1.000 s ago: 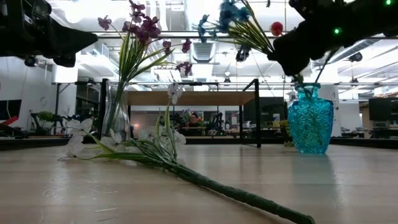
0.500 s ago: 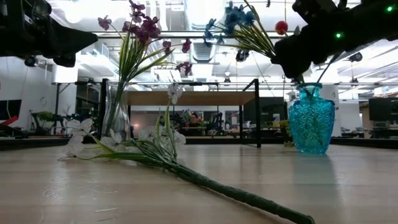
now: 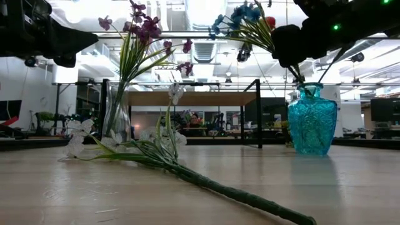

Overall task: Pick and place flowers into a vace then onto a shelf
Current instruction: Put the blue flower into the blue transparent vase

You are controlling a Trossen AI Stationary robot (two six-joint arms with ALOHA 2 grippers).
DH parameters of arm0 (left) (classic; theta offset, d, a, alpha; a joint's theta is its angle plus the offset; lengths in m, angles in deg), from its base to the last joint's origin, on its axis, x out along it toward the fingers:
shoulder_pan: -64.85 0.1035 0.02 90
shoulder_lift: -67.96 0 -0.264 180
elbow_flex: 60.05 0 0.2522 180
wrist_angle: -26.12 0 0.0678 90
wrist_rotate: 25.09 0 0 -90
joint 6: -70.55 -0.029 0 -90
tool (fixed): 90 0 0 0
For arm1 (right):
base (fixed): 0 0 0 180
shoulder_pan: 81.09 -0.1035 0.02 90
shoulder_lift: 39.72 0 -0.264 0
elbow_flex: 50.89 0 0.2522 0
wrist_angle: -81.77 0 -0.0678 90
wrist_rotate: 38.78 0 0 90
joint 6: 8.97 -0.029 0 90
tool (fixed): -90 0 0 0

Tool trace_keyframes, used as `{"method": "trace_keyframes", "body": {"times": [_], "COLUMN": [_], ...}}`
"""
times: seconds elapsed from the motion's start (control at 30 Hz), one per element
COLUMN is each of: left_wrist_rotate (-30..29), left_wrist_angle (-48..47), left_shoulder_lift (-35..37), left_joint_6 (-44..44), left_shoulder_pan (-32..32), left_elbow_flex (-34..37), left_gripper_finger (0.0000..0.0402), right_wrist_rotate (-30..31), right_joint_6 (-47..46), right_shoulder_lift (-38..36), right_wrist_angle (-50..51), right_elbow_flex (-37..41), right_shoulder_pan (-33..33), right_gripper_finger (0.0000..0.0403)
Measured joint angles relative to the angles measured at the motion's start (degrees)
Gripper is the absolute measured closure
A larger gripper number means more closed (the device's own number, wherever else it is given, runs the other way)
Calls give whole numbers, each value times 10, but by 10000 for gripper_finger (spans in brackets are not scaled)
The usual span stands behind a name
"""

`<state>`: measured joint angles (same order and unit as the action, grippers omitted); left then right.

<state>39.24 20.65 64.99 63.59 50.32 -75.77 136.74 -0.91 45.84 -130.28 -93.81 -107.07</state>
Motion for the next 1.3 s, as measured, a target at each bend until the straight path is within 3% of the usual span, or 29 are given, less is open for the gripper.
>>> {"method": "trace_keyframes", "body": {"times": [0.7, 1.3], "left_wrist_rotate": [0, 0], "left_wrist_angle": [0, 0], "left_shoulder_lift": [0, 0], "left_joint_6": [0, 0], "left_shoulder_pan": [0, 0], "left_elbow_flex": [0, 0], "left_gripper_finger": [402, 402], "right_wrist_rotate": [0, -7], "right_joint_6": [-91, -245], "right_shoulder_lift": [-1, -1], "right_wrist_angle": [11, 156], "right_elbow_flex": [11, 13], "right_shoulder_pan": [0, -16], "right_gripper_finger": [390, 390]}}
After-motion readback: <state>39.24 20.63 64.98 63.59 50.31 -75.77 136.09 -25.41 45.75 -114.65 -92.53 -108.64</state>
